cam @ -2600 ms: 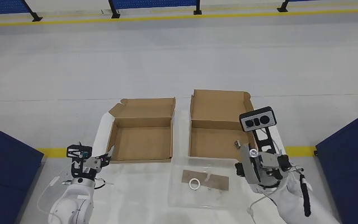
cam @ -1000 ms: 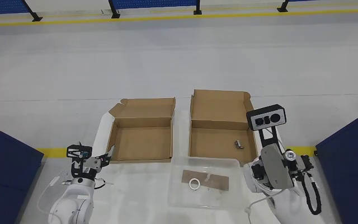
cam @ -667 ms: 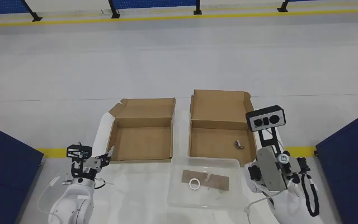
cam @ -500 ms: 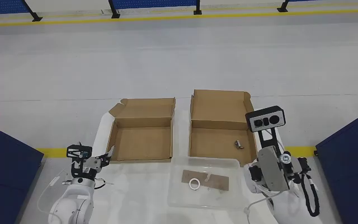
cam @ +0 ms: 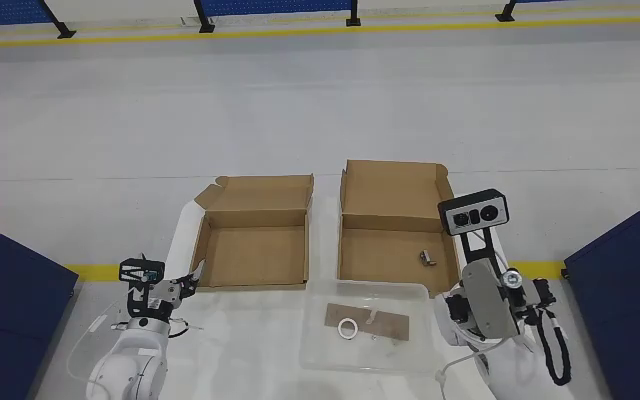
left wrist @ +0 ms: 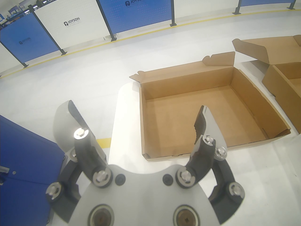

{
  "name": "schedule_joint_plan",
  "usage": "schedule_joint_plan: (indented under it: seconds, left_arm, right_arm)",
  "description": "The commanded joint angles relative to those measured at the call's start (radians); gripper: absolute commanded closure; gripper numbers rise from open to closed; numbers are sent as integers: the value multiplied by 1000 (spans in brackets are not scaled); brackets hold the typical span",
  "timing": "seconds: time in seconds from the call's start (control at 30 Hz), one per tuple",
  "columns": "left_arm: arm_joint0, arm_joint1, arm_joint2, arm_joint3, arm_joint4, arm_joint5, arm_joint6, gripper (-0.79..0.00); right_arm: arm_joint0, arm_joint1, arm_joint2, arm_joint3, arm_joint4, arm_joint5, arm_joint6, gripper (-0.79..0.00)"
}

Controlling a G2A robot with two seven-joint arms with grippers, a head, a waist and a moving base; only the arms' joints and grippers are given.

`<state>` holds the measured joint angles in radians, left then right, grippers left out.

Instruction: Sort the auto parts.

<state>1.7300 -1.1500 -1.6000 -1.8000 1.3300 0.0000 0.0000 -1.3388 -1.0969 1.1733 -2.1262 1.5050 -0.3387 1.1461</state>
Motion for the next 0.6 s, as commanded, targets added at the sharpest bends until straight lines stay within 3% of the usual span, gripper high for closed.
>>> schedule_joint_plan:
  seconds: [0.0, 0.57]
  left_arm:
    - [0, 0, 0, 0, 0, 0, 0, -785]
    - [0, 0, 0, 0, 0, 0, 0, -785]
  right_arm:
    - [0, -2, 5, -11, -18, 4, -24, 0]
    - [35, -35, 11, 5, -86, -14, 78, 0]
